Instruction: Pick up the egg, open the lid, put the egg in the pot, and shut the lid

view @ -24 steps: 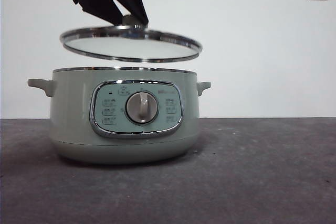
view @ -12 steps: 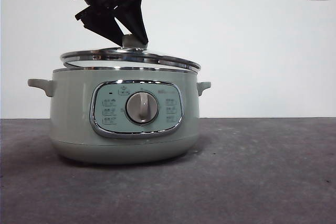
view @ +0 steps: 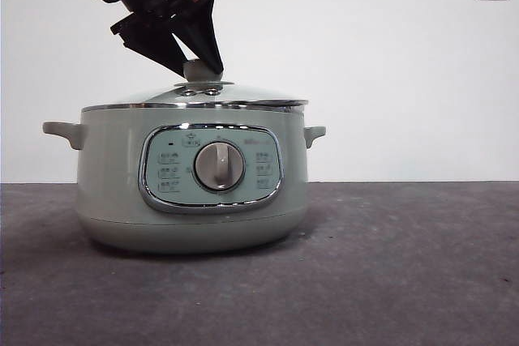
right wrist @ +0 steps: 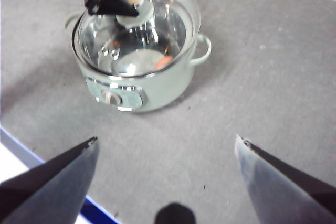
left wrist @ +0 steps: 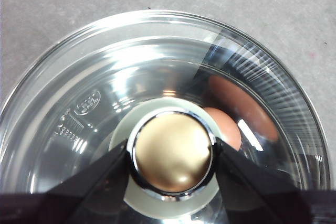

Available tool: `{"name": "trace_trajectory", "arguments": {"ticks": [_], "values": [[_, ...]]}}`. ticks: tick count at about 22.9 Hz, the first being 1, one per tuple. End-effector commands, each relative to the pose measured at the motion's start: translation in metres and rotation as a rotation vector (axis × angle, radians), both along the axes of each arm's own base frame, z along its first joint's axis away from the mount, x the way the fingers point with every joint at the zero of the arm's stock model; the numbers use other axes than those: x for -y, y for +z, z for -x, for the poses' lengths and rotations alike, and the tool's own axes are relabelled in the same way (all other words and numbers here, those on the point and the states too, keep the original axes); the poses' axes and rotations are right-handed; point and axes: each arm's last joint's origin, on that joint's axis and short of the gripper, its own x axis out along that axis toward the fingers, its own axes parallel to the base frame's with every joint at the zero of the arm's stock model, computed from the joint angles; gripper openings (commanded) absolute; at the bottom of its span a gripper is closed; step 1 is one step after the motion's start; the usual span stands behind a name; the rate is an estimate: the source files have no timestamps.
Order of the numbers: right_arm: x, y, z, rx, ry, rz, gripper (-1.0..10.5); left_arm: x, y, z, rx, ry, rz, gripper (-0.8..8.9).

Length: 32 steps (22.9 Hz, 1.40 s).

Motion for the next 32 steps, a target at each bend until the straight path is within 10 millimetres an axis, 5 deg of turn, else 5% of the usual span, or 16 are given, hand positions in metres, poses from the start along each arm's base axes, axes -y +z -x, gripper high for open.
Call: {"name": "trace_trajectory", "arguments": {"ticks": [1,14,15,19,21,28,32], "values": [[-0.001,-0.001,-0.001,0.003,-0.006,-0.007,4.4,-0.005,-0.005,0.002,-0.020,0.013,-0.019,-0.07],[-0.001,0.000,-0.002,0.008,-0.006,-0.012,4.4,-0.010,-0.004,0.007,-0.058,0.014,-0.042,0.03],[-0.001,0.000,-0.002,0.009,-0.006,-0.013,4.4,-0.010,-0.004,0.007,-0.058,0.014,-0.042,0.25],[-0.001,0.000,-0.002,0.009,-0.006,-0.013,4.4,-0.012,-0.003,0.006,-0.054,0.020,-0.040,4.11],[-0.001,0.000,-0.002,0.008,-0.006,-0.013,4.4,-0.012,0.001,0.006,-0.050,0.021,-0.038,4.09],[-0.001,-0.001,-0.001,0.002,-0.007,-0.011,4.4,-0.013,0.033,0.010,-0.028,0.021,-0.028,4.09],[-0.001,-0.002,-0.001,-0.013,-0.008,0.001,4.4,-0.019,0.070,0.022,-0.040,0.021,-0.033,4.09]]}}
